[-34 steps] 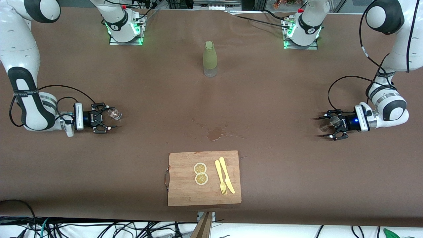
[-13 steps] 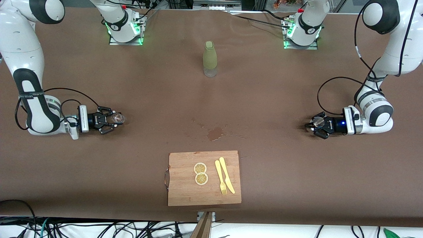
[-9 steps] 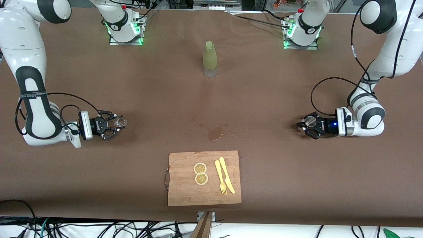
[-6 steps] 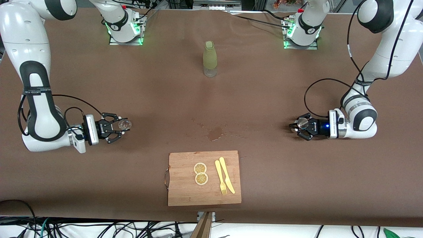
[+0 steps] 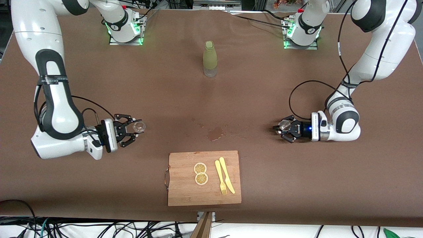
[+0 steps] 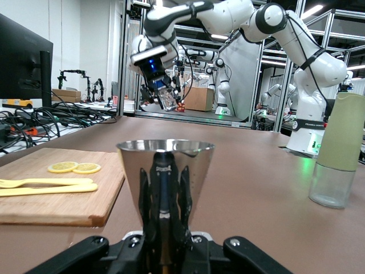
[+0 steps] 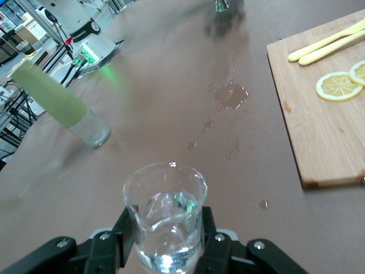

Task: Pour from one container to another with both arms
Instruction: 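Lift the glass cup with the right gripper while the left gripper lifts the jigger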

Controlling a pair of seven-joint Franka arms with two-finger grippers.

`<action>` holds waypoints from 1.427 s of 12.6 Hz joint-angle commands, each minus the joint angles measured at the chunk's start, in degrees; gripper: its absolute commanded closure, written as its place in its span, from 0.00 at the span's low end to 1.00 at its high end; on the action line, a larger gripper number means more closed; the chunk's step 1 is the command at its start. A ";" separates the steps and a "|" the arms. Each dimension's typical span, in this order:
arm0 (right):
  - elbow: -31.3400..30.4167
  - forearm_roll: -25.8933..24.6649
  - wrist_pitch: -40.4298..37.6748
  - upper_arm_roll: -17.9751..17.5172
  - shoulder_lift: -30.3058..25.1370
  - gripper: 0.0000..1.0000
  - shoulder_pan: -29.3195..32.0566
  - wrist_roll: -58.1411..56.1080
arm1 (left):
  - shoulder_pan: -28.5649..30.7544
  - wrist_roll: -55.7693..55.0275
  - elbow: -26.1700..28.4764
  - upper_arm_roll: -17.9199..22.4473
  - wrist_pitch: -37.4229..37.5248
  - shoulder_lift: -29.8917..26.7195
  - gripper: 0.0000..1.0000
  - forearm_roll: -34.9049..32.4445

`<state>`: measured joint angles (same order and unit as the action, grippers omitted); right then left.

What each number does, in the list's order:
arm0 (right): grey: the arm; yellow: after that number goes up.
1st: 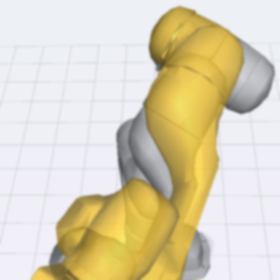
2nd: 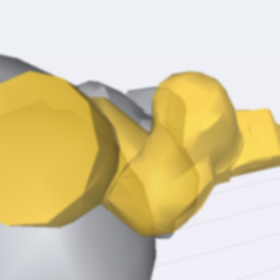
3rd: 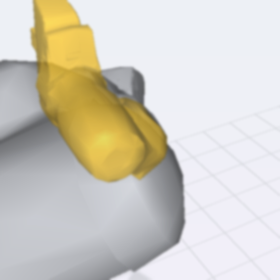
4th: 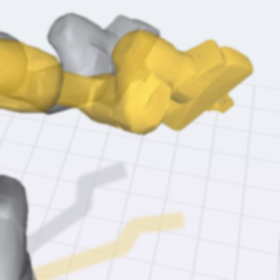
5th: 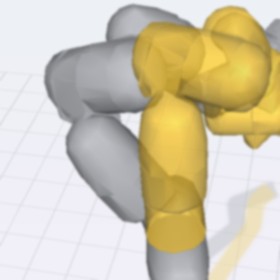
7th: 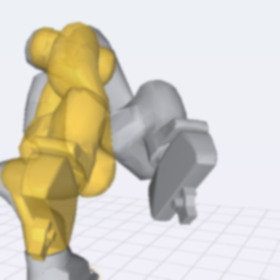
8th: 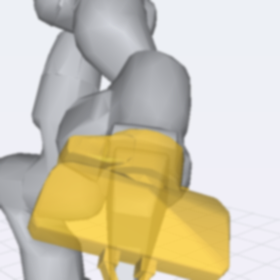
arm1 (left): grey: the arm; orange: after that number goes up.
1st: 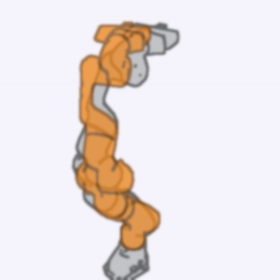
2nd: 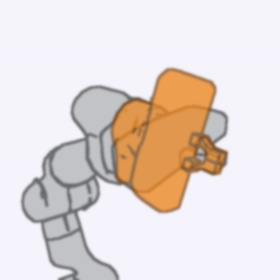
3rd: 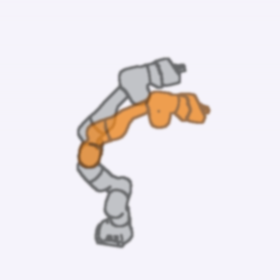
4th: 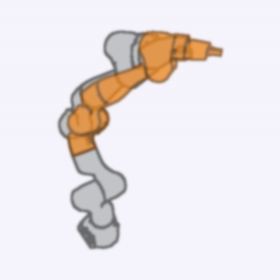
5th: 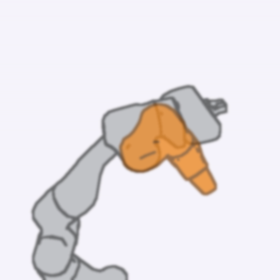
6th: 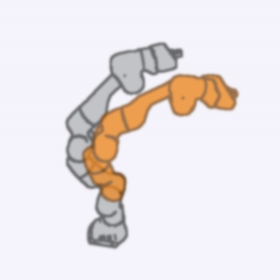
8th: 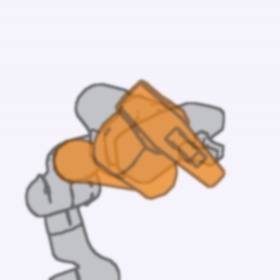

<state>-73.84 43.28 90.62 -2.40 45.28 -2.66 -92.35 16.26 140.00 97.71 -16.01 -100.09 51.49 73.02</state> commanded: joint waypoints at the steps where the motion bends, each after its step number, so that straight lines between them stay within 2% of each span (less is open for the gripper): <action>1: 4.48 -2.49 -0.36 0.47 -0.01 0.74 -4.27 9.96 | -2.98 -0.69 -0.50 -0.95 -3.17 0.27 1.00 3.26; 4: 7.65 -6.44 2.53 0.47 -0.01 0.74 -9.89 20.86 | -6.67 -0.69 -0.24 -1.57 -4.68 0.36 1.00 6.16; 8: 8.54 -9.87 7.71 0.56 -0.01 0.74 -16.14 32.03 | -9.76 -0.08 0.20 -2.27 -6.34 0.71 1.00 8.19; 12: 8.54 -14.87 11.23 0.82 -0.01 0.74 -22.02 41.26 | -11.86 0.10 0.64 -5.52 -13.28 0.98 1.00 8.71; 15: 8.54 -19.36 14.05 0.82 0.08 0.73 -26.07 47.24 | -13.27 4.65 0.56 -7.71 -18.27 2.12 1.00 13.36; 18: 8.54 -21.04 15.90 0.82 0.08 0.73 -28.45 50.06 | -14.59 4.84 0.38 -9.04 -23.82 2.12 1.00 15.82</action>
<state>-66.40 23.56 106.03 -2.12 45.28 -29.88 -44.56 2.31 142.68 98.06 -24.54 -121.48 53.78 85.97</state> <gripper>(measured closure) 0.507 0.912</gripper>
